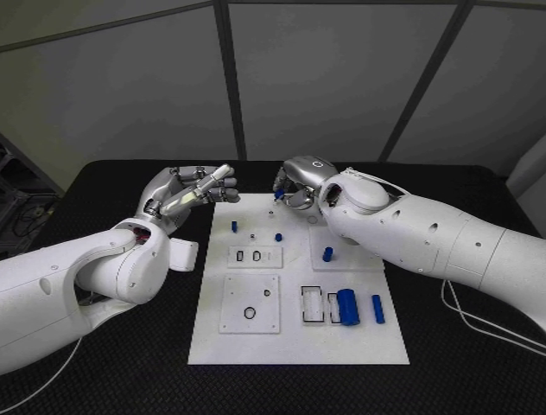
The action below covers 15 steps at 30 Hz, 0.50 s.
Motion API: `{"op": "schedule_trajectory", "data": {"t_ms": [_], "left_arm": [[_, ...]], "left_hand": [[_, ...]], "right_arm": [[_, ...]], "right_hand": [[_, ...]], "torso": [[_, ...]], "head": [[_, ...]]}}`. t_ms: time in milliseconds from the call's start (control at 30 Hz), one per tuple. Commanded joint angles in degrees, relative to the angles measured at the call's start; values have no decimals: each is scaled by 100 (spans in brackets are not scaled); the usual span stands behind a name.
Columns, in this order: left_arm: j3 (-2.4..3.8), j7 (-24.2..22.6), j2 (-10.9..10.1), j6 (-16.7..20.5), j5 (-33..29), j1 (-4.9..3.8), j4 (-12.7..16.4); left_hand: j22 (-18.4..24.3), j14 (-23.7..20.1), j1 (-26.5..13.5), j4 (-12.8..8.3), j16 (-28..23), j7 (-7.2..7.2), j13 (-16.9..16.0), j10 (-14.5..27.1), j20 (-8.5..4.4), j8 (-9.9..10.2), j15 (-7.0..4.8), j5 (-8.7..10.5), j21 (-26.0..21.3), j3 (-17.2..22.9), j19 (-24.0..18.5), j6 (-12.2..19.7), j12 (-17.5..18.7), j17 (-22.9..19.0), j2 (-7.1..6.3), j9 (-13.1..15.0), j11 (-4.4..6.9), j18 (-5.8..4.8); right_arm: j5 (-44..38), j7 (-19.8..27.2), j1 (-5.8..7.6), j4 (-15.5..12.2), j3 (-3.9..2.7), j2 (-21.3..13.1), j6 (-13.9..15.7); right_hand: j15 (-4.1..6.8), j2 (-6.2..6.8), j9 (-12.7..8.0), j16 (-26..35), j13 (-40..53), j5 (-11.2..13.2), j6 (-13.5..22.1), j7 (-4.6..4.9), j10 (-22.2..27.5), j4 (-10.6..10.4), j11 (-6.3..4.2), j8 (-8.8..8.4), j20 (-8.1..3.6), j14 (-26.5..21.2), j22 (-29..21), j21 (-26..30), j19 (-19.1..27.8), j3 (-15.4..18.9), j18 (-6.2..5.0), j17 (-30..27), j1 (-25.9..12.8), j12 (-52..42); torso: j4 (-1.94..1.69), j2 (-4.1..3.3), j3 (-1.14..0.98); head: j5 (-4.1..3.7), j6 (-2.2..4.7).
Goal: Assemble the parts on the task board
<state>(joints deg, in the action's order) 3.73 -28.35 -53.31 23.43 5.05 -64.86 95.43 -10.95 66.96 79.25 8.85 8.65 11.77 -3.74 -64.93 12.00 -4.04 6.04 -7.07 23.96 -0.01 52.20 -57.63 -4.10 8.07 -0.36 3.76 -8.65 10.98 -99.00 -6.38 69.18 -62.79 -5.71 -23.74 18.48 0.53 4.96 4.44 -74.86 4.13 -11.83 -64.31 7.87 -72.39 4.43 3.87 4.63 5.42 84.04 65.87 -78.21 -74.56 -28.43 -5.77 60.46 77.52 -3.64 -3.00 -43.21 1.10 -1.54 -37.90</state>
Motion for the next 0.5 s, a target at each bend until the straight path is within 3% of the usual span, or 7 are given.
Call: {"op": "schedule_trajectory", "data": {"t_ms": [33,200,500], "left_arm": [[6,-24,4,-57,21,-13,5],[6,-23,1,-56,21,-17,4],[7,-21,18,-56,21,-20,-4]], "left_hand": [[6,-32,-49,-4,-30,29,7,41,23,27,-6,25,15,-32,-1,6,27,7,-1,-6,-12,-59],[6,-32,-49,-4,-30,29,7,41,23,27,-6,25,15,-32,-1,6,27,7,-1,-6,-12,-59],[6,-32,-49,-4,-30,29,7,41,23,27,-6,25,15,-32,-1,6,27,7,-1,-6,-12,-59]], "right_arm": [[55,84,12,87,-3,48,-120],[56,85,12,150,-3,84,-259],[51,94,12,221,-3,165,-357]], "right_hand": [[9,63,-2,-17,-5,16,5,16,2,7,14,-14,12,149,-3,-26,-12,-33,71,-11,-4,16],[7,73,-3,-16,-6,18,9,16,8,11,15,-18,14,147,-4,-26,-8,-34,71,-16,-6,16],[5,84,-4,-17,-7,23,13,17,15,10,17,-24,16,145,-12,-24,1,-32,69,-18,-14,15]], "torso": [[7,-8,-5],[26,-8,-7],[19,-13,-10]], "head": [[25,0],[41,-1],[42,-1]]}}
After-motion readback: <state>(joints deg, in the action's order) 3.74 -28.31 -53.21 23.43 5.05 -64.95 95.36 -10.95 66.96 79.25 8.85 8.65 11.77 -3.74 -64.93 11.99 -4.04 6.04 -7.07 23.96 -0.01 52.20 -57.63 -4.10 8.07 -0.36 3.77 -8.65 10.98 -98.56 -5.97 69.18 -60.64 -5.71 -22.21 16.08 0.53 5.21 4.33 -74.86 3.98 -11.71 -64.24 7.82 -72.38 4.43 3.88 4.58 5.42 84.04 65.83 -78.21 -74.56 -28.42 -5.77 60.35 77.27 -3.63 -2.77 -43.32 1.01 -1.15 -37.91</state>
